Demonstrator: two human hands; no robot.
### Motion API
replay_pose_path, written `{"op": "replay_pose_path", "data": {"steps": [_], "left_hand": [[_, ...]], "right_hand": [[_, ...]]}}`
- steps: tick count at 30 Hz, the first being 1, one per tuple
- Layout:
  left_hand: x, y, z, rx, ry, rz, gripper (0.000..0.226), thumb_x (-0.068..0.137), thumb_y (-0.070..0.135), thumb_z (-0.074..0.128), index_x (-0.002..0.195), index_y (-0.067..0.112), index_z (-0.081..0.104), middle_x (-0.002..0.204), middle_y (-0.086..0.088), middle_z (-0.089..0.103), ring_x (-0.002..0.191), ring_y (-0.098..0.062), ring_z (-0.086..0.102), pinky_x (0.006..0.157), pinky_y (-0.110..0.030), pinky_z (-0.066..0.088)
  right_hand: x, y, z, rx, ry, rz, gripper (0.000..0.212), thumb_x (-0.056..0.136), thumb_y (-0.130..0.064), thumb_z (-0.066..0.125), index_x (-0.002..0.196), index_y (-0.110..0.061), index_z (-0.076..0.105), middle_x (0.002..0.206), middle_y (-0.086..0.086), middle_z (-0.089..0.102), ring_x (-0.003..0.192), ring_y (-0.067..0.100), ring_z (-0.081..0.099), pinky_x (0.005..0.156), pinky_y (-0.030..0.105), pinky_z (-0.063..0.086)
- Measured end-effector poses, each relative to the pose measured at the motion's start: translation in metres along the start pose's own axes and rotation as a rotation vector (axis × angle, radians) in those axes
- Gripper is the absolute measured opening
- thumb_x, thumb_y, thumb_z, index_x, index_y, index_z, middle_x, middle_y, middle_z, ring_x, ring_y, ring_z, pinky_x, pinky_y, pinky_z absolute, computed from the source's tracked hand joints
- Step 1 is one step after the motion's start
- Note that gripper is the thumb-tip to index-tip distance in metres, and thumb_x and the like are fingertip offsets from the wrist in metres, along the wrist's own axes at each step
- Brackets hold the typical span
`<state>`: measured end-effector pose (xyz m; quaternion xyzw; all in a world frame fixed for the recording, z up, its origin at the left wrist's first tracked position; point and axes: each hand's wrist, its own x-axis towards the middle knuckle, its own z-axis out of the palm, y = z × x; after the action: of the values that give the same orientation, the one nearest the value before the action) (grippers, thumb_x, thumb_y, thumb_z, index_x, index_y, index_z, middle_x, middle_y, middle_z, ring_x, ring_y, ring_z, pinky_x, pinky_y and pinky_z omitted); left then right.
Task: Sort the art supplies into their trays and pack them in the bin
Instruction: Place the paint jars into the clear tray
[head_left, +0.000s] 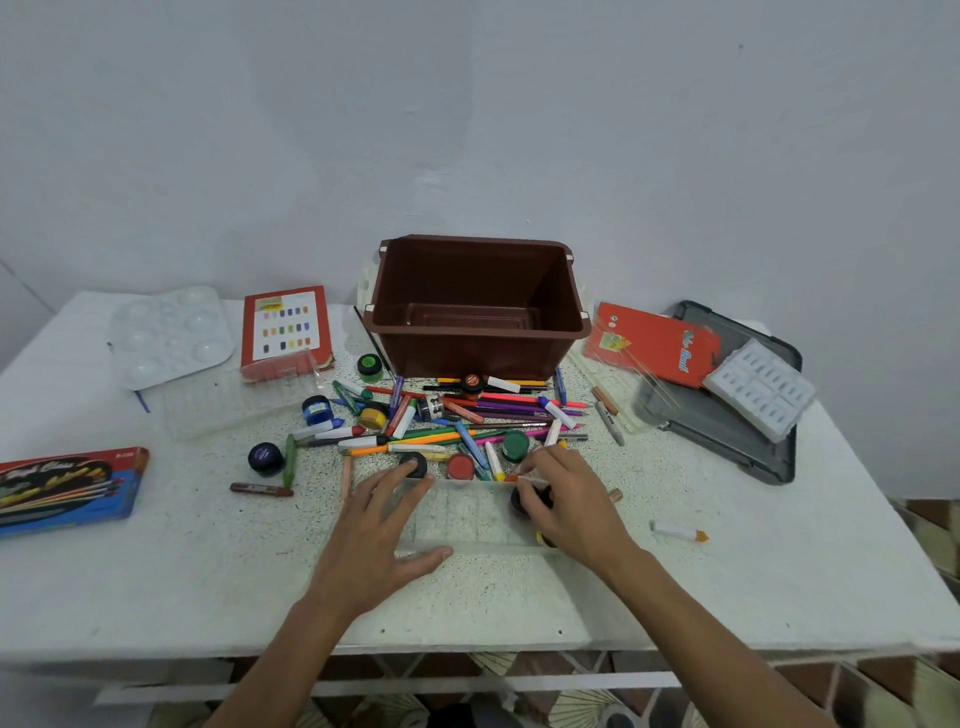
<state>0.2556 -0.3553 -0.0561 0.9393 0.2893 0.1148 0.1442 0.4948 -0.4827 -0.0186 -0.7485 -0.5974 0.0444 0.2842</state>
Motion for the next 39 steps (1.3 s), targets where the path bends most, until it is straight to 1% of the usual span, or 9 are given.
{"op": "replay_pose_path", "data": {"steps": [5, 12, 18, 23, 26, 29, 33, 36, 39], "left_hand": [[0.001, 0.001, -0.001, -0.002, -0.007, -0.003, 0.082, 0.083, 0.075, 0.056, 0.146, 0.024, 0.045, 0.152, -0.001, 0.039, 0.136, -0.026, 0.041, 0.121, -0.032, -0.011], [0.001, 0.001, -0.002, 0.002, -0.005, 0.0, 0.082, 0.082, 0.074, 0.058, 0.145, 0.023, 0.047, 0.152, -0.001, 0.04, 0.135, -0.026, 0.042, 0.121, -0.032, -0.011], [0.001, 0.001, -0.002, 0.002, -0.005, -0.001, 0.083, 0.083, 0.075, 0.056, 0.146, 0.023, 0.045, 0.151, -0.001, 0.04, 0.136, -0.026, 0.042, 0.121, -0.032, -0.012], [0.0, 0.001, -0.002, -0.007, -0.004, -0.002, 0.083, 0.083, 0.075, 0.054, 0.147, 0.023, 0.044, 0.151, -0.001, 0.04, 0.136, -0.026, 0.042, 0.121, -0.03, -0.013], [0.0, 0.001, -0.001, -0.009, 0.002, 0.001, 0.083, 0.083, 0.075, 0.055, 0.147, 0.024, 0.044, 0.152, -0.001, 0.039, 0.136, -0.026, 0.041, 0.121, -0.031, -0.013], [0.0, 0.0, -0.001, 0.005, -0.006, -0.002, 0.083, 0.083, 0.075, 0.054, 0.147, 0.023, 0.044, 0.152, -0.001, 0.038, 0.137, -0.026, 0.04, 0.121, -0.031, -0.013], [0.0, 0.001, -0.001, 0.009, -0.007, -0.001, 0.083, 0.083, 0.076, 0.053, 0.148, 0.023, 0.044, 0.153, -0.001, 0.038, 0.137, -0.026, 0.04, 0.121, -0.032, -0.013], [0.0, 0.001, -0.001, 0.009, -0.006, -0.002, 0.083, 0.083, 0.075, 0.053, 0.148, 0.024, 0.044, 0.153, 0.0, 0.038, 0.137, -0.026, 0.04, 0.121, -0.032, -0.013], [0.0, 0.002, -0.001, 0.01, 0.001, 0.004, 0.083, 0.083, 0.074, 0.056, 0.147, 0.023, 0.045, 0.152, -0.001, 0.038, 0.136, -0.026, 0.041, 0.121, -0.031, -0.012]], "right_hand": [[0.031, 0.001, 0.001, -0.049, -0.01, 0.093, 0.019, 0.091, -0.02, 0.063, 0.11, -0.015, 0.063, 0.105, 0.0, 0.061, 0.093, 0.019, 0.055, 0.073, 0.027, 0.041], [0.061, 0.0, 0.002, -0.105, -0.157, 0.122, 0.038, 0.089, -0.022, 0.065, 0.126, -0.012, 0.061, 0.116, 0.012, 0.063, 0.105, 0.03, 0.056, 0.084, 0.04, 0.052], [0.065, -0.005, -0.001, -0.093, -0.18, 0.126, 0.034, 0.09, -0.019, 0.063, 0.124, -0.012, 0.064, 0.109, 0.01, 0.066, 0.101, 0.027, 0.06, 0.076, 0.031, 0.046], [0.054, -0.015, -0.021, 0.132, -0.075, 0.193, 0.042, 0.091, -0.015, 0.061, 0.132, -0.023, 0.058, 0.103, -0.005, 0.057, 0.093, 0.012, 0.054, 0.08, 0.021, 0.04], [0.042, -0.017, -0.033, 0.222, -0.073, 0.214, 0.046, 0.089, -0.012, 0.061, 0.132, -0.029, 0.058, 0.094, -0.012, 0.045, 0.079, 0.007, 0.05, 0.069, 0.015, 0.038], [0.029, -0.018, -0.038, 0.261, -0.106, 0.224, 0.046, 0.086, -0.012, 0.064, 0.127, -0.032, 0.062, 0.097, -0.011, 0.042, 0.085, 0.004, 0.05, 0.074, 0.017, 0.044], [0.008, -0.017, -0.037, 0.27, -0.124, 0.185, 0.03, 0.087, -0.016, 0.066, 0.116, -0.027, 0.066, 0.102, -0.007, 0.044, 0.093, 0.006, 0.052, 0.082, 0.024, 0.053], [-0.007, -0.016, -0.032, 0.251, -0.116, 0.107, 0.026, 0.088, -0.02, 0.069, 0.113, -0.027, 0.064, 0.105, -0.009, 0.046, 0.099, 0.0, 0.051, 0.082, 0.011, 0.046], [-0.018, -0.014, -0.025, 0.203, -0.109, 0.025, 0.024, 0.087, -0.02, 0.071, 0.108, -0.025, 0.061, 0.105, -0.012, 0.048, 0.094, 0.004, 0.052, 0.078, 0.009, 0.041]]}}
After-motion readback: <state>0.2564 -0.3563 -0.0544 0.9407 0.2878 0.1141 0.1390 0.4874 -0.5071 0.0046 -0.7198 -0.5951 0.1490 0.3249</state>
